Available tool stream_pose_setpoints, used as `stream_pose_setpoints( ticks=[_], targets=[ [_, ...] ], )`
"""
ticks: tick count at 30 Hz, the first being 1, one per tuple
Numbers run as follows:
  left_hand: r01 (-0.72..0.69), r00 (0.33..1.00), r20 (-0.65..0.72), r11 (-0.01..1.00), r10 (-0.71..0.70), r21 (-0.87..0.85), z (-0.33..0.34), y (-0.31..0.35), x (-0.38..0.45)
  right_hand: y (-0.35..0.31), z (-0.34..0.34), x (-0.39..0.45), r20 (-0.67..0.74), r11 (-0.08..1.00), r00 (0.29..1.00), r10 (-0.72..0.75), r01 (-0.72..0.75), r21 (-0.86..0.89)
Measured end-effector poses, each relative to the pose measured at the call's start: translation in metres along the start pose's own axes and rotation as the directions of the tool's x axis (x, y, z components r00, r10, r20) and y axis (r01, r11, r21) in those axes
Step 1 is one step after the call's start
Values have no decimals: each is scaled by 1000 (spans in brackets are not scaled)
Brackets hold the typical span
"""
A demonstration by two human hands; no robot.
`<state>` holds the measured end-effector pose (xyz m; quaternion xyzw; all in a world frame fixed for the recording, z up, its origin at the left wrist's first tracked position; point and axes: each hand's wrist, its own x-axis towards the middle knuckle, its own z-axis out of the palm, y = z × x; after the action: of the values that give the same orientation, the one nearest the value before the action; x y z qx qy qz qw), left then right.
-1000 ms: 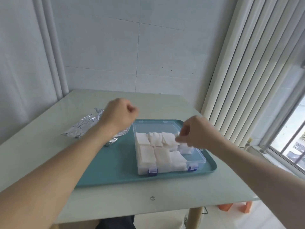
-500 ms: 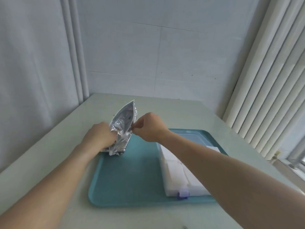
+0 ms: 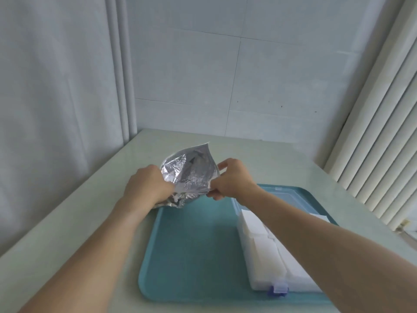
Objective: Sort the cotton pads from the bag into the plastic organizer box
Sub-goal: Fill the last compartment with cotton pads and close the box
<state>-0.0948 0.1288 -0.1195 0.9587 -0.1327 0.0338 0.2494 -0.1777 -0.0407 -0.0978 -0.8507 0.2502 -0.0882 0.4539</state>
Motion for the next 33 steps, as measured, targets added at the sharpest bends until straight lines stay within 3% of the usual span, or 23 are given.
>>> stream_pose_setpoints(
  ticks=[3,6,8,10,12,15,20,25,28,31,33],
  targets=[
    [38,999,-12,992,-40,-123,-15,8,1,0,-6,-4,62,990,992,106,-111,87],
    [27,1000,16,972,-23,-234,-21,20,2,-5,-7,-10,129,997,990,51,-58,57],
    [16,999,35,960,-7,-280,-24,32,1,-6,-12,-12,110,973,994,25,-50,226],
    [20,994,111,939,20,-344,-26,45,-3,-4,-20,-16,90,944,996,29,-57,325],
    [35,978,203,912,53,-409,-24,53,-4,0,-25,-19,155,945,988,6,-56,322],
    [25,969,235,906,82,-422,-16,55,-2,3,-33,-19,203,962,979,32,-86,261],
    [94,981,196,881,-1,-463,-4,49,7,15,-43,-10,105,944,987,119,-145,298],
    [207,941,338,765,15,-610,1,51,13,19,-38,-2,92,936,995,48,-77,343],
    [115,969,248,854,16,-508,6,46,20,18,-34,8,113,919,993,32,-74,388],
    [146,965,263,839,-4,-524,9,41,27,21,-32,14,93,956,994,50,-75,284],
    [148,962,275,849,-4,-507,10,39,31,26,-30,18,-46,999,999,-22,23,30]
  ],
)
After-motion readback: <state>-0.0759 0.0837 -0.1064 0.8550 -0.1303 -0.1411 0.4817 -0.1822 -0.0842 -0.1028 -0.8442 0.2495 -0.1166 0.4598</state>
